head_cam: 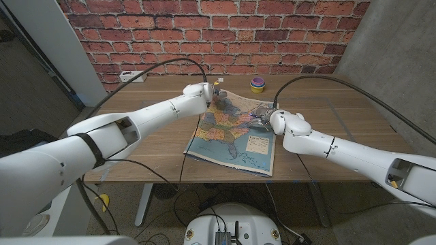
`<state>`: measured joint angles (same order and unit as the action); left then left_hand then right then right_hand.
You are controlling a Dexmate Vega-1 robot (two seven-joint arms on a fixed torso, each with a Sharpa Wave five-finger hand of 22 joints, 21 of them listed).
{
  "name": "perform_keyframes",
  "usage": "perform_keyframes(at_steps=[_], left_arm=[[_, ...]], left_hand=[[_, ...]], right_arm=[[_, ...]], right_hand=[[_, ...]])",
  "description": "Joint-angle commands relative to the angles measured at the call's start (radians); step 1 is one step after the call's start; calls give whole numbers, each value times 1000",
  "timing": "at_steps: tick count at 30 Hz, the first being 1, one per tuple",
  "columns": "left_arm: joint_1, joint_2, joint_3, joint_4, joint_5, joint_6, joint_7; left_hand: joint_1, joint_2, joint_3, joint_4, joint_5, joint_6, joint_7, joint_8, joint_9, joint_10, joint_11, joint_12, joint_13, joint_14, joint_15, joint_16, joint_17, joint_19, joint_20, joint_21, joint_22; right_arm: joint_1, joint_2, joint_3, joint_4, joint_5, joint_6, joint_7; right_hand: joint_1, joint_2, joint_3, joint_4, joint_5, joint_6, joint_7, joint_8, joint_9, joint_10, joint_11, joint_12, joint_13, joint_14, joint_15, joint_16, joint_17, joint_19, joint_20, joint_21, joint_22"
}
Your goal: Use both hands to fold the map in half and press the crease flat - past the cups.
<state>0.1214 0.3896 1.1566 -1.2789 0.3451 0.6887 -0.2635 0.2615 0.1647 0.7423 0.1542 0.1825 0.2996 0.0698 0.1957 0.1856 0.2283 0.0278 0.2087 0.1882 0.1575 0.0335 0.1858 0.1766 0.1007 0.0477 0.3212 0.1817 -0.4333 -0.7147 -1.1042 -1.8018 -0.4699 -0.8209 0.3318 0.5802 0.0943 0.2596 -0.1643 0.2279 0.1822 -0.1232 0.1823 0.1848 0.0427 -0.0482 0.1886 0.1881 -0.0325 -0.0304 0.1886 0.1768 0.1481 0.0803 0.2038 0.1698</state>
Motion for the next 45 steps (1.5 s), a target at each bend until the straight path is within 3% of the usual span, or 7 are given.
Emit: perform_keyframes(at_steps=[1,10,22,26,32,39,45], left_arm=[[-85,-98,77,210,4,1,-132],[-90,-98,86,221,4,3,-139],[89,82,-26,-152,105,-5,182],[170,110,-71,-224,162,-43,347],[243,119,-116,-270,223,-93,473],[233,110,-117,-293,264,-50,361],[257,102,-121,-290,322,-53,413]], left_hand=[[-19,19,11,5,10,65,21,17,-1,70,15,23,3,64,9,17,-3,54,12,13,2],[-34,15,23,3,13,155,40,27,-1,153,30,37,2,153,15,20,-7,117,16,24,1],[-40,8,37,-7,11,63,-29,-13,-1,96,3,-1,2,107,-1,-8,-6,151,40,22,1],[-31,-10,39,-40,3,135,-56,12,1,138,-31,13,4,139,-35,0,-9,147,67,13,4],[-10,22,25,-83,-13,357,-28,64,11,332,-30,72,22,350,-64,76,26,229,100,39,16],[78,37,20,-132,3,601,19,165,55,618,-17,206,104,643,-94,292,170,466,31,168,35],[177,33,-10,-210,0,724,46,263,164,769,-16,382,295,774,-100,544,435,530,9,275,73]], right_arm=[[-15,11,24,8,-24,21,21],[-15,24,31,25,-30,31,30],[-3,42,30,55,-35,45,41],[2,48,28,64,-39,50,44],[6,56,27,78,-40,56,46],[6,59,29,83,-41,58,45],[9,61,32,89,-36,61,49]], right_hand=[[5,-7,1,-4,9,3,6,8,1,2,-1,4,3,-1,1,3,3,12,-1,4,6],[9,-12,0,-2,11,1,6,8,2,3,2,5,3,0,1,3,3,15,-2,4,6],[12,-13,-1,1,14,-1,6,7,2,2,1,5,3,0,1,4,3,15,-2,2,6],[13,-14,-1,2,14,-1,6,7,2,2,2,5,3,0,1,4,4,15,-3,2,6],[14,-14,-2,4,15,-2,6,7,2,2,0,5,3,-1,1,4,4,16,-3,1,6],[16,-14,-2,5,16,-3,6,7,2,2,1,5,3,0,1,4,4,17,-3,1,7],[18,-14,-2,6,17,-4,6,7,3,1,2,5,3,0,1,4,4,16,-1,0,7]])
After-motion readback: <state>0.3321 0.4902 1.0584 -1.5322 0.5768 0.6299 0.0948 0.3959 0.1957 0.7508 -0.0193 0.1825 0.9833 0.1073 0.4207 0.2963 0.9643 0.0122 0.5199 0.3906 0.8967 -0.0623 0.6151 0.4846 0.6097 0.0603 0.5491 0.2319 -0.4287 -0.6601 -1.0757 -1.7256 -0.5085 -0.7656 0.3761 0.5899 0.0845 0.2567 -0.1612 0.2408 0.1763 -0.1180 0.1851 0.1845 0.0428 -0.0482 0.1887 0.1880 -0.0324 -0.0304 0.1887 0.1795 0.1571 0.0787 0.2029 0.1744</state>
